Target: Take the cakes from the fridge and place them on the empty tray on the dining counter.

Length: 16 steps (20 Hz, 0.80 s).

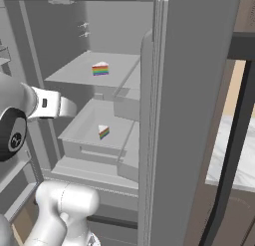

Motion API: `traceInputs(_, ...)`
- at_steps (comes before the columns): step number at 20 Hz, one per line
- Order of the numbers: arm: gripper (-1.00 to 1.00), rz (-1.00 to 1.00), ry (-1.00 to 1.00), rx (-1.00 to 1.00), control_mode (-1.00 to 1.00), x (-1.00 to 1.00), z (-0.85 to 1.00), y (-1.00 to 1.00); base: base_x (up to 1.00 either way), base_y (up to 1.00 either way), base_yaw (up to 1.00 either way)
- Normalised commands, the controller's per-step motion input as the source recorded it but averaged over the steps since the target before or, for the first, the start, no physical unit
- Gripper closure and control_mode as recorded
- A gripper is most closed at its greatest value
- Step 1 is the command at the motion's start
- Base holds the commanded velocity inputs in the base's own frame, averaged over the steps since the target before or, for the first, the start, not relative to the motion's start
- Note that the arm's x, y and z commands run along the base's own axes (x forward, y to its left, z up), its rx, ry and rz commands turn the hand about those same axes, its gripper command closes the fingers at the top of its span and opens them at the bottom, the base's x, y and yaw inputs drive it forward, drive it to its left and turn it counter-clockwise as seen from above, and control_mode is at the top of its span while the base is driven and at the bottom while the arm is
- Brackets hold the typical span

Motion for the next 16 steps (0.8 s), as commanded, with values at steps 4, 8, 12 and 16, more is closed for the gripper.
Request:
traceInputs(4, -1.00, 0.00, 0.12, 0.04, -1.00, 0.34, -0.26, -0.04, 0.00, 0.00, 0.00)
traceInputs(8, -1.00, 0.00, 0.05, 0.02, -1.00, 0.42, -0.39, -0.01, 0.00, 0.00, 0.00)
traceInputs(12, -1.00, 0.00, 0.01, 0.00, -1.00, 0.44, -0.50, 0.00, 0.00, 0.00, 0.00)
traceInputs(16, -1.00, 0.00, 0.00, 0.00, -1.00, 0.41, -0.44, 0.00, 0.00, 0.00, 0.00)
